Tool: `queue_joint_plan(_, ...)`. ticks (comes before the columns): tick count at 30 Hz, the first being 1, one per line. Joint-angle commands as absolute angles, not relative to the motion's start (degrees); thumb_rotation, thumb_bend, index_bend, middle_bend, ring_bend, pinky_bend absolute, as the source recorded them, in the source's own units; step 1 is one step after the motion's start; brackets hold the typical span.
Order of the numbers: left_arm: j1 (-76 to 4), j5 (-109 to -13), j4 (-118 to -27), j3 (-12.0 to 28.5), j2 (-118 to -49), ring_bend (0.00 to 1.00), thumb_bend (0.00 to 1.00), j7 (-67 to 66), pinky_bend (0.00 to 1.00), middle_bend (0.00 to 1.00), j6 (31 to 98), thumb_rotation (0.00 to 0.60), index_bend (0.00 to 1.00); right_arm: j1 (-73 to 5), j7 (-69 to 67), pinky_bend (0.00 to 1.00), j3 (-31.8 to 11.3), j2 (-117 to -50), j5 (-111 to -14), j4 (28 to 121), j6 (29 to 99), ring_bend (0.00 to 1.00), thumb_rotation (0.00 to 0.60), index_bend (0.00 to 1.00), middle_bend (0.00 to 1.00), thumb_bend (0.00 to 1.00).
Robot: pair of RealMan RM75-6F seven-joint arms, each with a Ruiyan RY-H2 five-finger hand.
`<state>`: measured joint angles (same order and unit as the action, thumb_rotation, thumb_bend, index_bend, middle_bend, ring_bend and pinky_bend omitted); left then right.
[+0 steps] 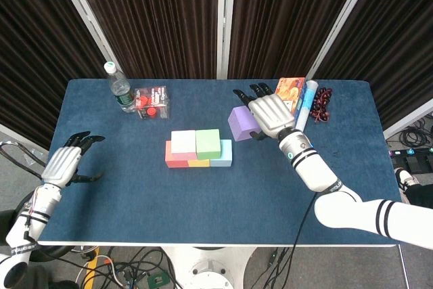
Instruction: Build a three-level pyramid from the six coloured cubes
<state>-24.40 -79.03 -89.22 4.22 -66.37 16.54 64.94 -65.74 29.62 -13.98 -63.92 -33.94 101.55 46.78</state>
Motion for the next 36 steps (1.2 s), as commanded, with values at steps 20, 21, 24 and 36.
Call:
queue_joint_plan(20,-23.26,-80.19,-86.88,4.22,-67.1,0.05,0.17,19.95,0.07,0.19,65.23,0.6,0.19,-87.38,48.6,0.0,-14.56,-79.31,-9.39,98.26,57.23,0.04,0.6,0.0,0.42,0.19)
queue_joint_plan(21,-23.19,-80.21,-86.7,4.22,-67.15,0.05,0.17,20.11,0.07,0.19,65.26,0.6,0.19,-87.74,48.82,0.0,-14.77,-79.8,-9.11,97.85,57.35,0.04,0.6,0.0,0.42,0.19)
queue_joint_plan(24,-23.04,-80.3,-86.2,4.16,-67.17,0.05,0.17,20.72,0.07,0.19,65.18,0.6,0.19,-88.8,49.68,0.0,-15.43,-80.92,-7.72,96.86,57.7,0.04,0.6,0.0,0.41,0.19)
queue_joint_plan(36,-22.46,-80.79,-85.23,4.31,-67.33,0.05,0.17,22.11,0.07,0.18,65.79,0.6,0.18,-86.87,47.66,0.0,-15.61,-78.98,-10.3,100.01,55.93,0.0,0.6,0.0,0.1,0.05)
